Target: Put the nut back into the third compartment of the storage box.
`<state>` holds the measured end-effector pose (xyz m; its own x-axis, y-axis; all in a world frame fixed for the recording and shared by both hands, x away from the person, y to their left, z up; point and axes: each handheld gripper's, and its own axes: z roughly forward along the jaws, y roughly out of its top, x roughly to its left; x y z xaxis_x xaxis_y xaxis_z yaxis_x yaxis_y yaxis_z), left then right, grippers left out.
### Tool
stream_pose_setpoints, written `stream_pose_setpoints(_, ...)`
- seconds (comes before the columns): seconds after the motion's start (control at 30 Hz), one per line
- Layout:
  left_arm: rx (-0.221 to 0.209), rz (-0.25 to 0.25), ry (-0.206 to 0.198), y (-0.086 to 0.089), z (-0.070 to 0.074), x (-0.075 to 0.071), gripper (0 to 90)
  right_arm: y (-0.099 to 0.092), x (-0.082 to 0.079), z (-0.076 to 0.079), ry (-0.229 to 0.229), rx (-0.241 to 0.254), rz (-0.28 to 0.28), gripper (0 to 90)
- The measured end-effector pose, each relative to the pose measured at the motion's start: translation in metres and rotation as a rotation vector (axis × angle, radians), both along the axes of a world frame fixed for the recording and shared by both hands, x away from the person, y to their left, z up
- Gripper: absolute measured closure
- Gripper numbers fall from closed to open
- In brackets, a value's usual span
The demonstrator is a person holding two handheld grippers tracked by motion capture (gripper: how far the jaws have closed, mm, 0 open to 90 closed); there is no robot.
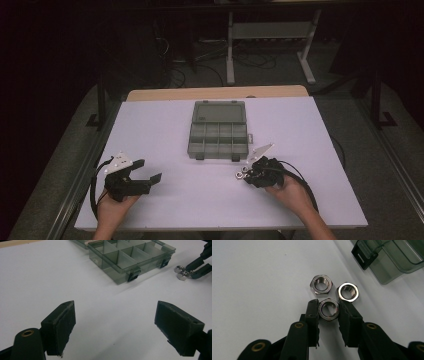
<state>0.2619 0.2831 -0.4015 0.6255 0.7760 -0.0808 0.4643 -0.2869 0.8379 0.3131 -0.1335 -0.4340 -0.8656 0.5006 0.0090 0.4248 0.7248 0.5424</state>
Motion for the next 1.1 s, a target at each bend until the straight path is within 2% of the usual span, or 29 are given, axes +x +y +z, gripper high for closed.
stream_pose_setpoints(0.4,-0.005,0.005,0.002,0.0,-0.001,0.0,16.7,-0.001,-0.001,0.002,0.01,0.011,0.0,69.2)
stream_pose_setpoints(0.57,0.001,0.002,0.001,0.001,0.0,0.0,16.6,-0.002,-0.002,0.011,0.005,0.033,0.01,69.2)
stream_pose_setpoints(0.67,0.001,0.001,0.001,0.0,0.0,0.0,16.6,-0.003,0.001,0.021,0.019,0.056,0.001,69.2)
stream_pose_setpoints(0.8,-0.018,0.016,0.012,0.0,-0.001,-0.001,16.7,-0.004,0.009,0.036,0.016,0.084,-0.003,69.2)
stream_pose_setpoints(0.83,-0.009,0.009,0.007,0.0,-0.001,-0.001,16.7,-0.003,0.012,0.04,0.018,0.089,-0.009,69.2)
stream_pose_setpoints(0.9,-0.019,0.012,0.003,0.0,-0.001,0.0,16.7,-0.003,0.02,0.047,0.017,0.102,-0.014,69.2)
stream_pose_setpoints(1.03,-0.011,0.01,0.014,0.001,0.0,-0.001,16.7,-0.002,0.038,0.062,0.026,0.133,-0.027,69.1)
stream_pose_setpoints(1.1,-0.014,0.009,0.009,0.001,0.0,0.0,16.6,0.001,0.046,0.067,0.02,0.13,-0.027,69.1)
